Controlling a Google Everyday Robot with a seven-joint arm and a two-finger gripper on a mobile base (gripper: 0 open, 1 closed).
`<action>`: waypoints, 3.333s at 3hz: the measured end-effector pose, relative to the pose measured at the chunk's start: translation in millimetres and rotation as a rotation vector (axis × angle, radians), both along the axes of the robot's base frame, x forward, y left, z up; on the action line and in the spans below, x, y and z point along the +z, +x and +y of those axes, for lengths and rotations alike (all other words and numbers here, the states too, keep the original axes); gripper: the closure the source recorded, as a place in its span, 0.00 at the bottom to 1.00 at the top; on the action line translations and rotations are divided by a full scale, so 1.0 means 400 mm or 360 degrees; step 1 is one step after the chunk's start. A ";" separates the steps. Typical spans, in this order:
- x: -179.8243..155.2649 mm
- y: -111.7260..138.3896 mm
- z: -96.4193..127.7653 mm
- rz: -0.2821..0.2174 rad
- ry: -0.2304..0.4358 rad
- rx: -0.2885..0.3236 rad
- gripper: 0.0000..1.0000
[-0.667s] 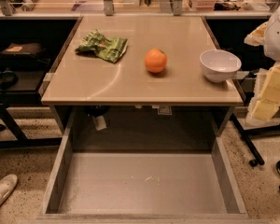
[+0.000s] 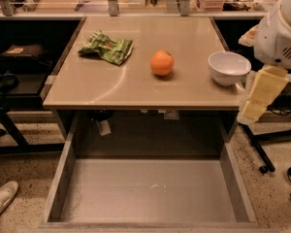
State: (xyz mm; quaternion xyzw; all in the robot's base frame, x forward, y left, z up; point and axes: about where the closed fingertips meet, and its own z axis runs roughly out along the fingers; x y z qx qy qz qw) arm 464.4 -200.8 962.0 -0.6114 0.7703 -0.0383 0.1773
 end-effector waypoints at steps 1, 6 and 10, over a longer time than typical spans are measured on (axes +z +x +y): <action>-0.032 0.068 0.047 -0.0059 0.0104 0.0072 0.00; -0.069 0.231 0.158 -0.0160 0.0642 0.0148 0.00; -0.253 0.582 0.331 -0.0185 0.1179 0.0025 0.00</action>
Offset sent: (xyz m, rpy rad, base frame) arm 0.0963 0.0675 -0.0265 0.3365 -0.1400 0.1449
